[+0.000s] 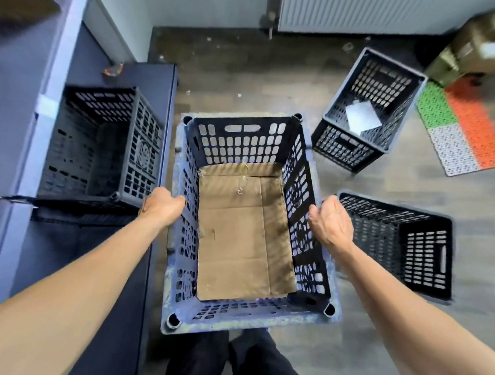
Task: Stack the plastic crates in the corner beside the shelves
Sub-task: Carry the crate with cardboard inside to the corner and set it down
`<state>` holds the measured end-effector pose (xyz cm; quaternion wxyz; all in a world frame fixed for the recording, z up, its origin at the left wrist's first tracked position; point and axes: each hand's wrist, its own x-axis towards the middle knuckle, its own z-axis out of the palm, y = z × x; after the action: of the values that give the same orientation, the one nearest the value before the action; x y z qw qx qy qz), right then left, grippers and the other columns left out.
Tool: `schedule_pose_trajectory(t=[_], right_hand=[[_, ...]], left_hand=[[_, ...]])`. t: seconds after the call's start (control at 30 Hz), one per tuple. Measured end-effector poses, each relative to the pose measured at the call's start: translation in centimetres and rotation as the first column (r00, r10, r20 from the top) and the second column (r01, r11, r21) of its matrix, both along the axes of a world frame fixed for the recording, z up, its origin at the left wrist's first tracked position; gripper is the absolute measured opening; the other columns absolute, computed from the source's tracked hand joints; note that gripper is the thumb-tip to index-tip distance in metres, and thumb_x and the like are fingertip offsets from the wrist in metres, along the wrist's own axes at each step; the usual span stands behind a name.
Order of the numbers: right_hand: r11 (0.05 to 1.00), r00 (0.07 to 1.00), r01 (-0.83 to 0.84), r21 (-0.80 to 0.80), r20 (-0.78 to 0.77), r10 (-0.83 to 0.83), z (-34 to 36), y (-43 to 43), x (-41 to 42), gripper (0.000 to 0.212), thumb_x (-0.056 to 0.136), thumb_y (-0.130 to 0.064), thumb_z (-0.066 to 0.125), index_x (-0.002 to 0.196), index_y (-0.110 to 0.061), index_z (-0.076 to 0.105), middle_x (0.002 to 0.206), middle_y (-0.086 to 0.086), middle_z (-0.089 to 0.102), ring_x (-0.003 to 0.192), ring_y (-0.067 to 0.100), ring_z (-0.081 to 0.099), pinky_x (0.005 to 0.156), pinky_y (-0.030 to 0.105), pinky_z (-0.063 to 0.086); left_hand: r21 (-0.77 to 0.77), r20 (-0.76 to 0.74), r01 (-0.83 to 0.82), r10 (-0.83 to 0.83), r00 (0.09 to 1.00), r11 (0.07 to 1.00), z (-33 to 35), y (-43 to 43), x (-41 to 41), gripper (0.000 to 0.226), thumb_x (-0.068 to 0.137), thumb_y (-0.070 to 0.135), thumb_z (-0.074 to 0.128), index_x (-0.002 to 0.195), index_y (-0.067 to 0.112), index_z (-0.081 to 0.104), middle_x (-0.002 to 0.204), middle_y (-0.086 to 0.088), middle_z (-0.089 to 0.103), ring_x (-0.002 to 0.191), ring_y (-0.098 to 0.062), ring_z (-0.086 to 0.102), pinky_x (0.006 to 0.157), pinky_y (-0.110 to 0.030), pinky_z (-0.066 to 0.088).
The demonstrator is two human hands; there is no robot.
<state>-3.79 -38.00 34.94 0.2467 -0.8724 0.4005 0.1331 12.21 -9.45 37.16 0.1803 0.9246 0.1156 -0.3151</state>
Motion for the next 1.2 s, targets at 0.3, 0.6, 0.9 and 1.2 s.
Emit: schedule_pose_trajectory(t=[0.3, 0.6, 0.9, 1.2], right_hand=[[0.994, 0.999, 0.043, 0.100, 0.029, -0.046, 8.2, -0.2, 6.9, 0.043, 0.096, -0.038, 0.039, 0.099, 0.002, 0.055, 0.094, 0.019, 0.066, 0.081, 0.033, 0.065, 0.067, 0.037, 0.047], [0.999, 0.998, 0.036, 0.034, 0.047, -0.038, 13.9, -0.5, 14.3, 0.028, 0.099, -0.029, 0.044, 0.075, -0.015, 0.040, 0.067, 0.001, 0.042, 0.054, 0.015, 0.034, 0.051, 0.030, 0.028], [1.000, 0.997, -0.004, -0.020, 0.083, 0.006, 15.5, -5.3, 20.9, 0.038, 0.098, -0.032, 0.046, 0.065, -0.015, 0.038, 0.072, 0.007, 0.049, 0.058, 0.017, 0.042, 0.053, 0.029, 0.031], [0.992, 0.991, -0.123, 0.036, 0.065, 0.121, 14.8, -12.5, 29.9, 0.032, 0.094, -0.025, 0.048, 0.064, -0.016, 0.040, 0.063, 0.005, 0.051, 0.054, 0.018, 0.044, 0.055, 0.029, 0.036]], left_hand=[[-0.056, 0.091, 0.119, -0.114, 0.989, 0.991, 7.6, 0.6, 9.1, 0.030, 0.099, 0.028, 0.048, 0.077, 0.009, 0.041, 0.057, -0.002, 0.034, 0.046, -0.020, 0.036, 0.052, -0.028, 0.031], [-0.132, 0.184, 0.115, -0.090, 0.979, 0.985, 12.6, 0.4, 17.1, 0.037, 0.095, 0.028, 0.053, 0.066, 0.009, 0.041, 0.054, -0.004, 0.039, 0.050, -0.022, 0.042, 0.057, -0.029, 0.034], [-0.160, 0.224, 0.067, -0.030, 0.974, 0.985, 13.7, -3.3, 22.9, 0.035, 0.091, 0.026, 0.054, 0.064, 0.014, 0.035, 0.061, -0.003, 0.034, 0.056, -0.022, 0.044, 0.056, -0.028, 0.033], [-0.105, 0.226, -0.031, 0.055, 0.973, 0.994, 13.5, -8.7, 28.7, 0.036, 0.084, 0.019, 0.067, 0.068, 0.016, 0.036, 0.058, -0.004, 0.031, 0.053, -0.020, 0.040, 0.055, -0.029, 0.033]])
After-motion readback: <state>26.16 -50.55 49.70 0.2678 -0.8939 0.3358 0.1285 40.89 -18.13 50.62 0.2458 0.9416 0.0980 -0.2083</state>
